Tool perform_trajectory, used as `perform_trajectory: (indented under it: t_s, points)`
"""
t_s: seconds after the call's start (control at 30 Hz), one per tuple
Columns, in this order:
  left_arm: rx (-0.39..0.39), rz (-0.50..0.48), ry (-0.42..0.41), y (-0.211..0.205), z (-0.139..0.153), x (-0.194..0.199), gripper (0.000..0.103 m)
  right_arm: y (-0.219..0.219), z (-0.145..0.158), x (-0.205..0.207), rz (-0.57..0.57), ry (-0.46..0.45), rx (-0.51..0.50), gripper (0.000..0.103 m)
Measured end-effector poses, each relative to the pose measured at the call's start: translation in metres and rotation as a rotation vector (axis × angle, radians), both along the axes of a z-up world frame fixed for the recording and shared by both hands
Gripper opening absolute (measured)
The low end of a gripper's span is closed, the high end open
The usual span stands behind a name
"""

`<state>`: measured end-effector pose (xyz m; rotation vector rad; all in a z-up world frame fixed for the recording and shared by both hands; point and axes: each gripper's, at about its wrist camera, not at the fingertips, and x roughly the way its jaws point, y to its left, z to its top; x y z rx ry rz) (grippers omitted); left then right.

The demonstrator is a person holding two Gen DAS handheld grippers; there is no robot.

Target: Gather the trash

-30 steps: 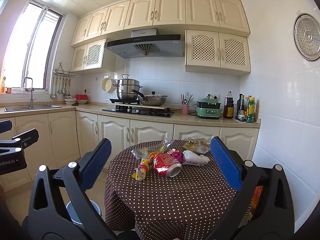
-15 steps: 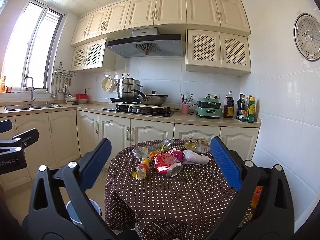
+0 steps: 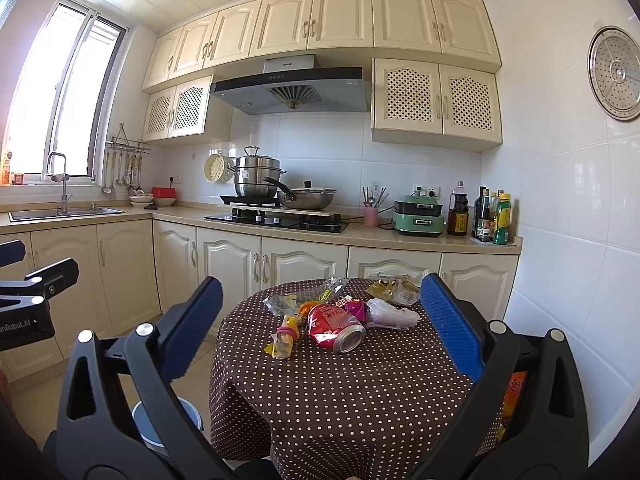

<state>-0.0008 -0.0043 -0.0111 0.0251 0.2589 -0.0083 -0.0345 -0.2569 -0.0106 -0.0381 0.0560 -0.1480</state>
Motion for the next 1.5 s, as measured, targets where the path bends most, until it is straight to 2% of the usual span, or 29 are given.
perform_trajectory:
  t_s: [0.43,1.5]
  points:
    - [0.000,0.005,0.000,0.001,0.002,0.001,0.095,0.006,-0.009,0.006,0.003,0.002,-0.002,0.097]
    - [0.008,-0.004,0.011,0.001,-0.001,0.005,0.095,0.008,-0.009,0.011,0.004,0.022,0.016,0.097]
